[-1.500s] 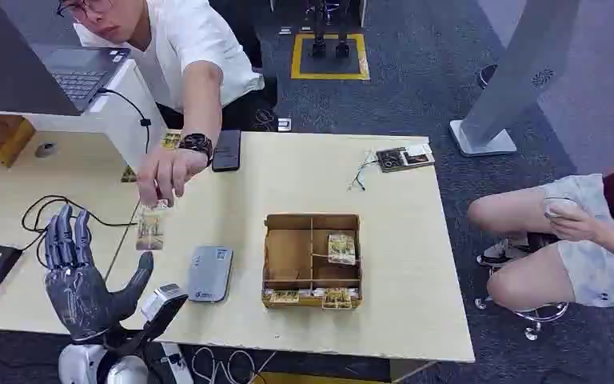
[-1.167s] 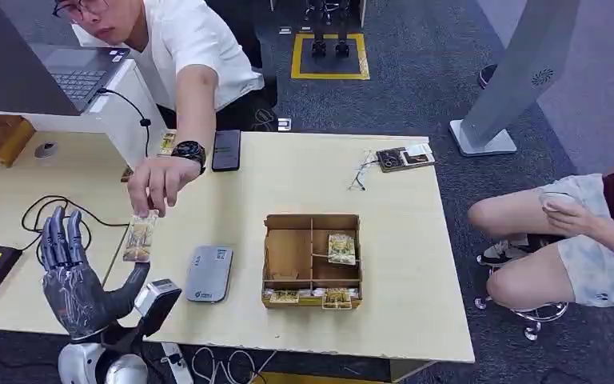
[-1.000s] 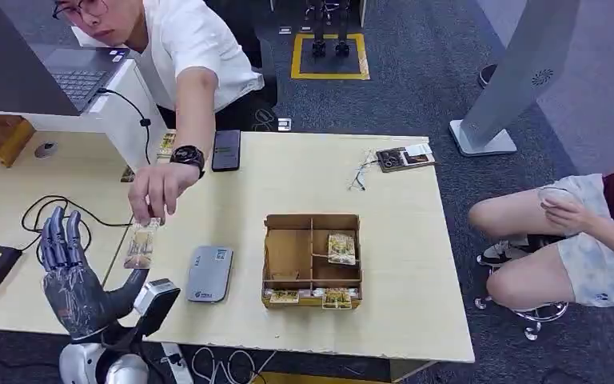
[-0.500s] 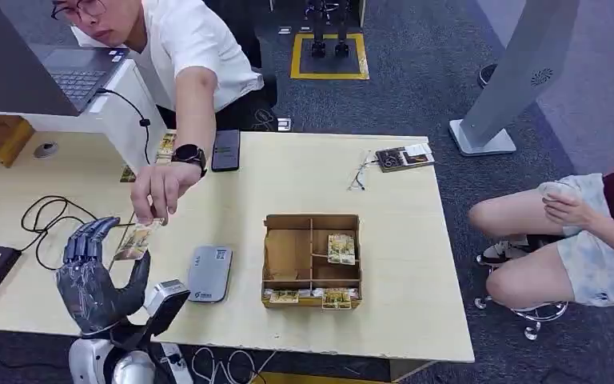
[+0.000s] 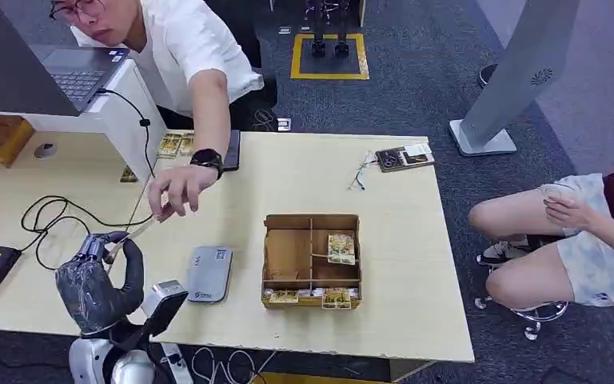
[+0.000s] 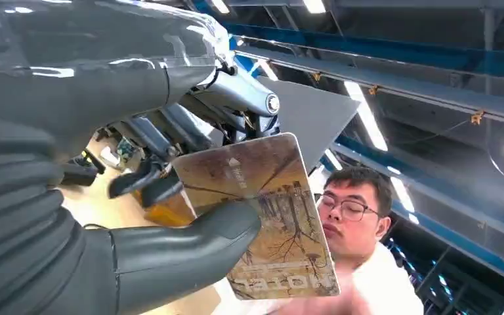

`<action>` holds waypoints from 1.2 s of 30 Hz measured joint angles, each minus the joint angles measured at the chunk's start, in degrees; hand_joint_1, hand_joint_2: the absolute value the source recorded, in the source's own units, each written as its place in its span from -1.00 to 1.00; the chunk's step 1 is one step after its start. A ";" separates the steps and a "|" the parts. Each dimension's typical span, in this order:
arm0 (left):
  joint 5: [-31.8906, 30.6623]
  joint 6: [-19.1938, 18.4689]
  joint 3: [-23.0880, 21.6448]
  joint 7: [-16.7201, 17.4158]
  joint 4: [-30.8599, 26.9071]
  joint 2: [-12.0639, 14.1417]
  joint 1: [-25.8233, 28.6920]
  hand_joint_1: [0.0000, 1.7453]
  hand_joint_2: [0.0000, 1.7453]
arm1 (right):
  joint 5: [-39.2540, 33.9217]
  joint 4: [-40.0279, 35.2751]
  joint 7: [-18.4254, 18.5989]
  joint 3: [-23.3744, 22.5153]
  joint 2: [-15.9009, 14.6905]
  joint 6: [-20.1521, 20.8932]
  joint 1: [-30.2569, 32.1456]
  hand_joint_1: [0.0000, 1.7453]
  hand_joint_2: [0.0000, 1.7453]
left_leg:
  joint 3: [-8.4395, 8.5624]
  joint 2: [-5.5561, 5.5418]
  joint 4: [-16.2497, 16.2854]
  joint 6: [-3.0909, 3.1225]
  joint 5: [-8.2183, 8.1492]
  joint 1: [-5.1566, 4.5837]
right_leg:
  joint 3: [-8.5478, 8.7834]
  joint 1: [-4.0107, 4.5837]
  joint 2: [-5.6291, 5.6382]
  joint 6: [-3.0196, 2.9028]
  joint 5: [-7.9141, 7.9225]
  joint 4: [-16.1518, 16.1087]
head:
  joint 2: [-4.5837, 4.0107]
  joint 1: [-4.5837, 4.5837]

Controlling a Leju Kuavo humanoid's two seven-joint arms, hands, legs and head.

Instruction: Pass the card to the sensor for recognition and then transmit it.

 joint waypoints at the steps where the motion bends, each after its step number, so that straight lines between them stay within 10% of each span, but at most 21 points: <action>1: 0.04 0.00 0.00 -0.11 0.00 0.00 0.00 1.00 1.00 | 0.00 0.00 0.00 0.00 0.00 -0.04 0.00 -1.00 1.00 | 0.00 0.00 0.00 0.00 0.00 0.00 | 0.00 0.00 0.00 0.00 0.00 0.00 | 0.00 0.02; 22: 15.84 0.00 -0.07 -1.94 1.81 0.02 -0.01 1.00 1.00 | -0.96 0.00 0.00 -0.11 0.00 -1.07 0.09 -1.00 1.00 | -0.02 -0.01 0.00 0.00 0.00 0.00 | 0.02 0.00 -0.01 0.00 0.00 0.00 | 0.00 0.02; 36: 7.49 0.00 -6.21 -0.64 1.95 -0.22 6.06 1.00 1.00 | -1.95 0.00 -0.52 -1.40 0.00 -1.14 0.25 -1.00 1.00 | -0.07 -0.04 -0.01 0.01 -0.01 0.00 | 0.03 0.00 -0.05 0.01 -0.01 -0.01 | 0.00 0.02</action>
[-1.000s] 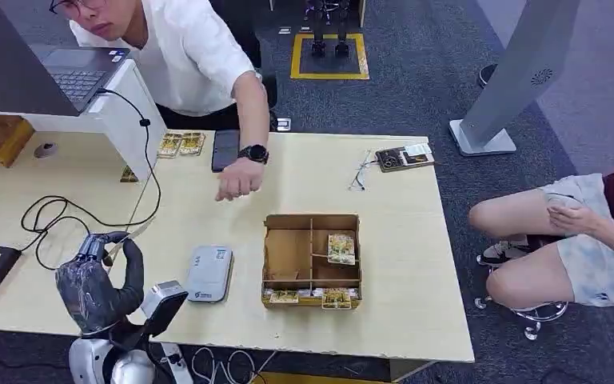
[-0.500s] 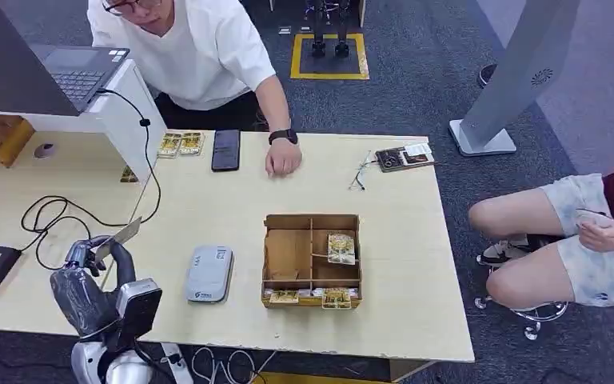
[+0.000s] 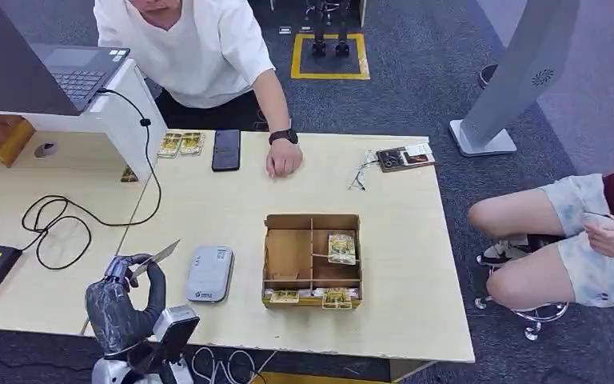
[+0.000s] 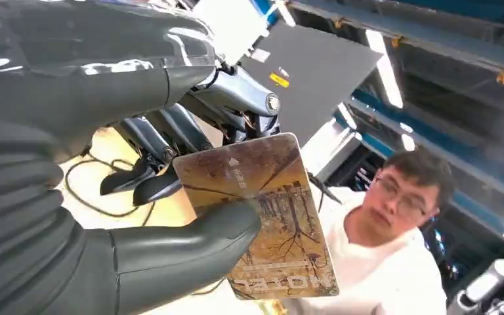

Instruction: Pass the card to the sensor for recognition and then transmit it.

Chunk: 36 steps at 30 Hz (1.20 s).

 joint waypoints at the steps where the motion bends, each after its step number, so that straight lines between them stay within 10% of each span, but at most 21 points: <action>1: -0.39 0.00 -0.55 0.73 0.09 0.04 0.29 1.00 1.00 | -0.02 0.00 -0.04 -0.05 0.00 0.00 -0.01 -1.00 1.00 | 0.01 0.00 0.00 0.00 0.00 0.00 | 0.00 0.00 0.00 0.00 0.00 0.00 | 0.00 -0.02; 14: -5.45 0.00 -7.54 9.51 1.59 0.96 4.77 1.00 1.00 | 0.11 0.00 -0.53 -0.35 0.00 0.02 0.09 -1.00 1.00 | 0.02 0.00 0.00 0.00 0.00 0.00 | 0.00 0.00 0.00 0.00 0.00 0.00 | 0.00 -0.02; 22: -21.20 0.00 -4.10 3.87 2.56 -0.33 5.63 1.00 1.00 | 0.87 0.00 -0.59 -0.37 0.00 0.22 0.10 -1.00 1.00 | 0.04 0.01 -0.01 0.00 0.00 0.00 | 0.02 0.00 0.01 0.00 0.00 0.00 | 0.00 0.00; 36: -23.34 0.02 0.96 5.20 1.64 -0.90 5.30 1.00 1.00 | 1.40 0.00 -0.66 -0.37 0.00 0.24 0.06 -1.00 1.00 | 0.05 0.01 -0.01 -0.01 0.01 0.01 | 0.02 0.01 0.00 -0.01 0.01 0.01 | 0.00 -0.02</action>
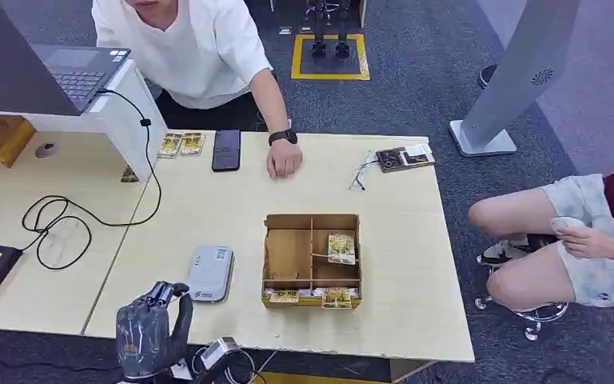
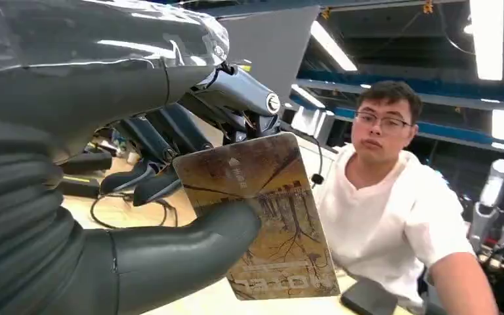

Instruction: Pass the card to the sensor for recognition and then transmit it.

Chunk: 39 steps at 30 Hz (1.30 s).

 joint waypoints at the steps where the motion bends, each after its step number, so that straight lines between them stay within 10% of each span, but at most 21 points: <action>1: 0.00 0.00 0.09 0.16 -0.09 0.00 -0.10 1.00 1.00 | 0.00 0.00 -0.02 0.00 0.00 0.00 0.00 -1.00 1.00 | 0.00 0.00 0.00 0.00 0.00 0.00 | 0.00 0.00 0.00 0.00 0.00 0.00 | 0.00 0.02; 22: -1.31 0.00 0.92 10.17 4.55 0.85 -4.81 1.00 1.00 | 0.55 0.00 0.15 0.20 0.00 0.98 -0.21 -1.00 1.00 | 0.02 0.00 0.01 0.00 0.00 0.00 | 0.01 0.00 -0.01 0.00 0.01 0.00 | 0.00 0.00; 31: -4.54 -0.20 1.38 8.06 11.58 1.49 -8.45 1.00 1.00 | 0.55 0.00 0.17 0.81 -0.02 1.23 -0.28 -1.00 1.00 | 0.01 -0.04 0.01 0.00 0.00 0.01 | 0.01 0.00 -0.02 -0.01 0.01 0.00 | 0.00 0.02; 39: -8.61 -0.02 0.20 15.96 17.12 1.75 -11.55 1.00 1.00 | 0.55 0.00 0.24 1.77 -0.07 1.46 -0.54 -1.00 1.00 | 0.07 0.01 0.01 -0.01 0.01 0.00 | 0.04 0.00 0.03 -0.04 0.03 0.00 | 0.00 0.00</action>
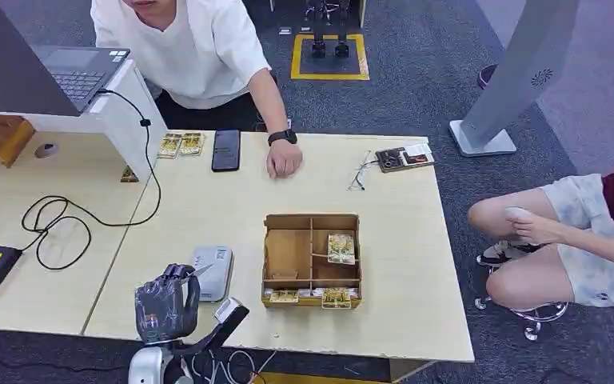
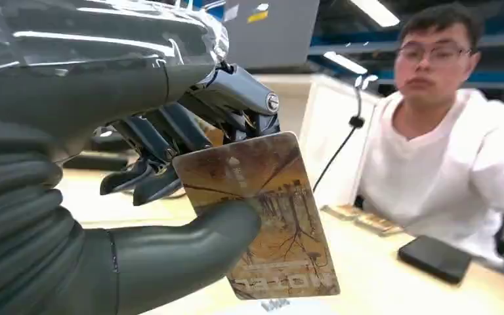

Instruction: Pass the card to the sensor for recognition and then transmit it.

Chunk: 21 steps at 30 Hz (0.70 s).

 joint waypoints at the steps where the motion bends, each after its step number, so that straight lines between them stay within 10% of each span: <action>1: -0.09 0.00 -0.44 0.50 0.48 0.04 -0.19 1.00 1.00 | 0.00 0.00 0.02 0.07 0.00 0.00 -0.03 -1.00 1.00 | 0.00 0.00 0.00 0.00 0.00 0.00 | 0.00 0.00 0.00 0.00 0.00 0.00 | 0.00 0.00; 21: -0.63 0.02 -8.85 10.62 9.83 2.71 -3.45 1.00 1.00 | -0.68 0.00 0.44 1.35 -0.17 0.52 -0.16 -1.00 1.00 | -0.01 -0.03 -0.01 0.00 0.00 0.00 | 0.05 0.00 -0.06 0.01 -0.01 0.00 | 0.00 0.00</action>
